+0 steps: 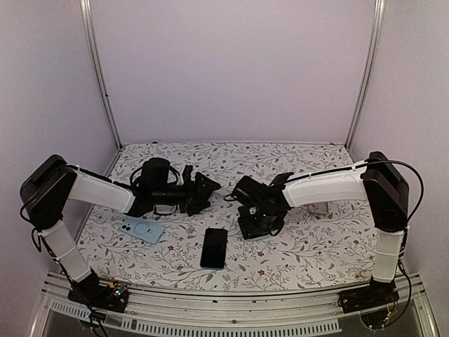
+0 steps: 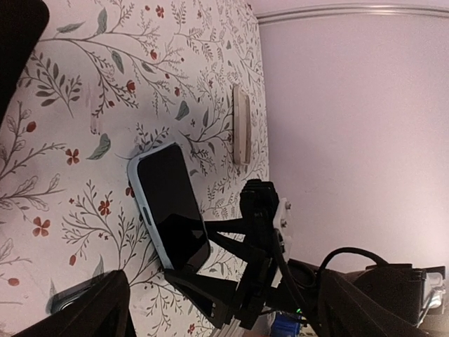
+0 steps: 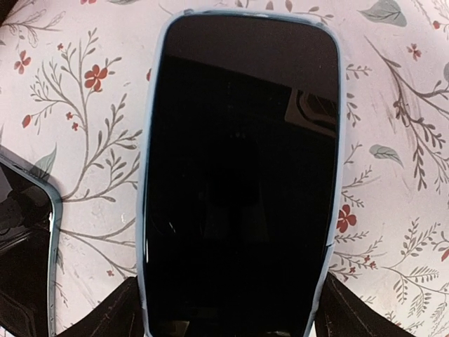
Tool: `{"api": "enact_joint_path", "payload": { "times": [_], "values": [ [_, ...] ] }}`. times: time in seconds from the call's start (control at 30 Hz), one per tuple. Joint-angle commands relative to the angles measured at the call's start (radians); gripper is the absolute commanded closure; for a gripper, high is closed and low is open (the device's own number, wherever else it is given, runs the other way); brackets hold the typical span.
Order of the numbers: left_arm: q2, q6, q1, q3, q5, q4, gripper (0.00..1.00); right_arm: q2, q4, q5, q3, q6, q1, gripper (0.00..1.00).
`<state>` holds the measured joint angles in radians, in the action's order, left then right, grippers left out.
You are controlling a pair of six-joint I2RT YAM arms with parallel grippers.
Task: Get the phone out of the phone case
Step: Pick up the phone with the phone case at the center of the board, then pass from the right arm to the left
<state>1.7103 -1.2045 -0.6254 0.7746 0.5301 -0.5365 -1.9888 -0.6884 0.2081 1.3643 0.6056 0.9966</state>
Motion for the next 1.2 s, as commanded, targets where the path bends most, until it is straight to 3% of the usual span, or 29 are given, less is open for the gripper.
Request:
{"api": "enact_joint_path", "payload": {
  "times": [0.0,0.8,1.17],
  "values": [
    [0.03,-0.02,0.001,0.008,0.025,-0.033,0.06,0.1,0.045,0.049,-0.022,0.004,-0.004,0.49],
    [0.157,-0.164,-0.064,0.098,0.035,-0.046,0.08,0.191,0.2,-0.068,-0.136,0.017,-0.07,0.49],
    [0.245,-0.193,-0.11,0.217,0.0,0.087,0.16,0.241,0.338,-0.195,-0.253,0.064,-0.116,0.48]
  ]
}}
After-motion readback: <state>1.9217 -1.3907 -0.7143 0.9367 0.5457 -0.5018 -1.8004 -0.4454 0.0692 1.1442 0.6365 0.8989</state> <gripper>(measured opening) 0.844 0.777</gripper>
